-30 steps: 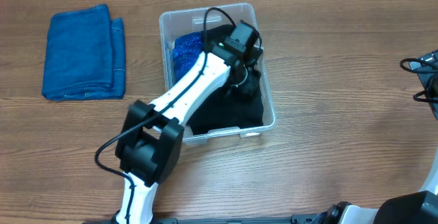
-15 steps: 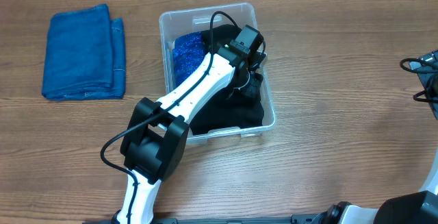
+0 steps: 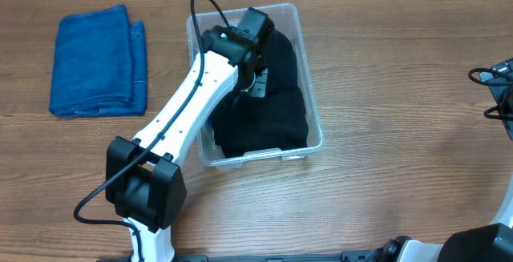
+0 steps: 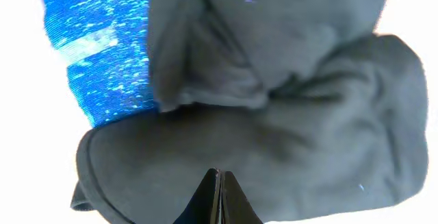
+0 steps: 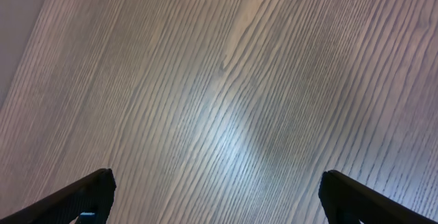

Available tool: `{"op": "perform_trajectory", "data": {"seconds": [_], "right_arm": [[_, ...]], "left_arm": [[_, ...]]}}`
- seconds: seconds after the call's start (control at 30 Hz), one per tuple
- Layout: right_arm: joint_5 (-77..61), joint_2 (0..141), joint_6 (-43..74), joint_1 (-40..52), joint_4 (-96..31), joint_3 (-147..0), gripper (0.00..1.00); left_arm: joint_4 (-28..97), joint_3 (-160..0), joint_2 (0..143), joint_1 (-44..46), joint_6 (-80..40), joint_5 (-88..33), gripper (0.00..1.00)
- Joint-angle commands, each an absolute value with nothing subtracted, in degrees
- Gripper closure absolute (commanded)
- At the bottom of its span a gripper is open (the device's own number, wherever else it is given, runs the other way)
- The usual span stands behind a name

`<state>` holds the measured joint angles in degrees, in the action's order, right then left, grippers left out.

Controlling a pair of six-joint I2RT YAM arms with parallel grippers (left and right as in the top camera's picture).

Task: Pack container

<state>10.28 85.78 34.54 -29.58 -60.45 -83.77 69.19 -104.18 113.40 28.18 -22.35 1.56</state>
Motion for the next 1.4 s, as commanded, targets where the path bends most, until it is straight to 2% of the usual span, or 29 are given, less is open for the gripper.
{"op": "perform_trajectory", "data": {"seconds": [0.0, 0.3, 0.6, 0.77, 1.17, 1.3, 1.37], "right_arm": [[10.2, 85.8, 34.98, -29.76, -60.12, -83.48, 0.0], [10.2, 85.8, 35.0, -29.76, -60.12, -83.48, 0.0], [10.2, 85.8, 35.0, -29.76, -60.12, -83.48, 0.0], [10.2, 85.8, 34.98, -29.76, -60.12, -83.48, 0.0], [10.2, 85.8, 34.98, -29.76, -60.12, -83.48, 0.0], [10.2, 85.8, 34.98, -29.76, -60.12, -83.48, 0.0], [10.2, 85.8, 34.98, -29.76, -60.12, -83.48, 0.0]], "left_arm": [[66.87, -100.01, 113.14, 28.29, -27.27, 3.64, 0.96], [52.75, -87.37, 113.14, 26.83, -27.03, 9.63, 0.96], [52.42, -80.09, 113.14, 26.06, -27.92, 2.59, 0.96], [50.59, -82.19, 113.12, 26.0, -26.06, 6.87, 0.96], [54.02, -100.14, 112.99, 26.09, -23.31, 7.7, 0.96], [53.98, -100.64, 113.08, 26.28, -23.11, 3.84, 0.96], [53.74, -98.89, 113.14, 26.5, -23.16, -1.96, 0.96]]}}
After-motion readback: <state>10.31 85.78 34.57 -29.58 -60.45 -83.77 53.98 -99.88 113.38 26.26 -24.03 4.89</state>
